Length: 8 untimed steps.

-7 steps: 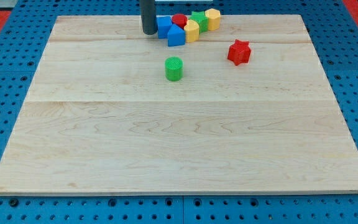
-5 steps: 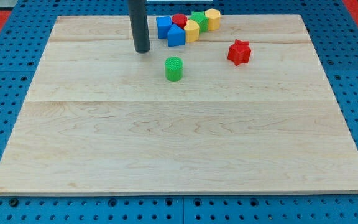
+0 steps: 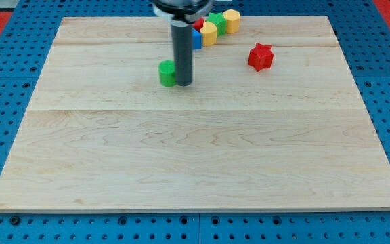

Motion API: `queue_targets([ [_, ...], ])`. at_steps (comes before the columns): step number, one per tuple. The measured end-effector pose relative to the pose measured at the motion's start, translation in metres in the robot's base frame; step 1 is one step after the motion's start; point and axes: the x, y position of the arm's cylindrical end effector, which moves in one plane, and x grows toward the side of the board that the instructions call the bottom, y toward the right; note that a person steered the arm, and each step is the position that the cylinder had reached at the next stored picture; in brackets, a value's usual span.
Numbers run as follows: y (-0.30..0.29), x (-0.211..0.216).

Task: Move the green circle below the blue cube

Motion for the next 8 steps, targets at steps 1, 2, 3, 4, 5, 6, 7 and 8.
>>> queue_targets([
  [1,-0.024,0.003],
  [2,-0.039,0.003],
  [3,-0.067,0.002],
  [4,-0.069,-0.003],
  [5,-0.069,-0.014],
  [6,-0.069,-0.027],
  [7,-0.069,-0.042],
  [8,-0.063,-0.058],
])
